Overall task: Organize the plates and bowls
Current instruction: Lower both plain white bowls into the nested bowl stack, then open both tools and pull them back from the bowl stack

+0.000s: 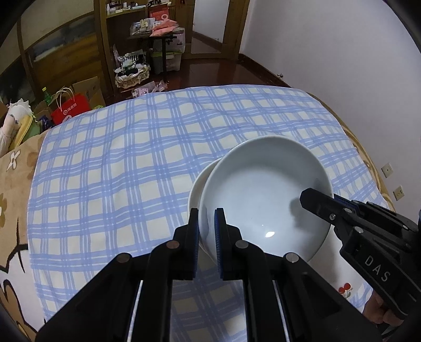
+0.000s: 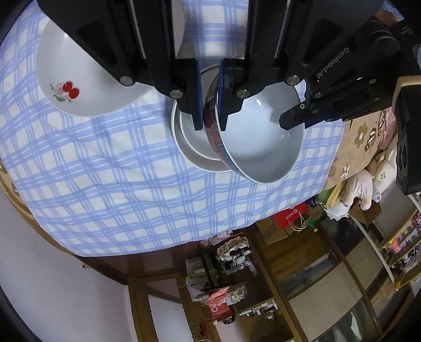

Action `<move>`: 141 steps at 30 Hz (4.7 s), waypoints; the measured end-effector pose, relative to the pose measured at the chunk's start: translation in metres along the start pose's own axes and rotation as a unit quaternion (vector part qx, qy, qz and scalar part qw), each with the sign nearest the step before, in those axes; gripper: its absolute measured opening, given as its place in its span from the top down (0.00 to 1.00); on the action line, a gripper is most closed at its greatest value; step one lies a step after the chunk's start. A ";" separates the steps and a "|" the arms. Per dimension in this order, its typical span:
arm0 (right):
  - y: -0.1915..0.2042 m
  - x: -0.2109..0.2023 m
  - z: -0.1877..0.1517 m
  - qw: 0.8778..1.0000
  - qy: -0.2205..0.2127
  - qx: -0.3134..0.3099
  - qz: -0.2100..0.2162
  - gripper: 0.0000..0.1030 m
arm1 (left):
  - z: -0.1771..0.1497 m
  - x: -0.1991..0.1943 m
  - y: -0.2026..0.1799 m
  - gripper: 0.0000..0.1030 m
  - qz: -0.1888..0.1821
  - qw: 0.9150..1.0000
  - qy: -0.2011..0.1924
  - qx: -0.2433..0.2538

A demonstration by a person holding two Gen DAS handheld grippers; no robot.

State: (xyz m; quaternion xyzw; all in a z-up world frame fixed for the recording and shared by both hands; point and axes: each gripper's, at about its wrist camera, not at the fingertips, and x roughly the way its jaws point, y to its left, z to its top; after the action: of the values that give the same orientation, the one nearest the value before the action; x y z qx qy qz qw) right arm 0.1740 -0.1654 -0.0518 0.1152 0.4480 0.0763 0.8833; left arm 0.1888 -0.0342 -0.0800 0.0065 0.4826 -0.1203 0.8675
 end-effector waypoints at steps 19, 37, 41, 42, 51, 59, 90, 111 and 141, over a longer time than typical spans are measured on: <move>-0.013 0.028 -0.001 1.000 0.025 0.012 -0.005 0.89 | -0.001 0.031 -0.001 0.90 0.001 1.000 0.029 0.004; -0.010 0.037 -0.002 0.999 0.034 0.004 -0.010 0.89 | -0.002 0.040 0.002 0.90 0.001 0.999 0.040 0.003; -0.009 0.036 -0.003 0.999 0.034 0.000 -0.011 0.89 | -0.003 0.040 -0.001 0.90 0.006 0.999 0.039 0.015; -0.009 0.037 -0.004 0.999 0.034 -0.001 -0.012 0.89 | -0.003 0.040 0.000 0.90 0.005 0.999 0.039 0.014; -0.009 0.038 -0.004 0.999 0.032 -0.005 -0.014 0.89 | -0.003 0.041 0.003 0.90 -0.003 0.999 0.041 0.006; -0.011 0.038 -0.003 0.999 0.032 -0.004 -0.012 0.89 | -0.002 0.041 0.003 0.90 -0.004 0.999 0.042 0.005; -0.014 0.040 -0.002 0.999 0.026 -0.008 -0.016 0.88 | -0.001 0.040 0.000 0.86 -0.007 0.999 0.048 0.016; -0.018 0.039 -0.006 1.000 0.022 -0.004 -0.012 0.87 | 0.002 0.025 0.006 0.82 -0.007 0.999 0.034 0.010; -0.032 -0.024 0.023 0.994 -0.080 0.012 -0.073 0.00 | 0.008 -0.004 0.058 0.10 0.087 0.995 -0.020 -0.041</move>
State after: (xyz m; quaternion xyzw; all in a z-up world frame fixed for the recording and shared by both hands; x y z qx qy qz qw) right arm 0.1798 -0.2050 -0.0288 0.0979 0.3843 -0.0034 0.9180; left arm 0.2057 0.0225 -0.0782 0.0102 0.4677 -0.0248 0.8835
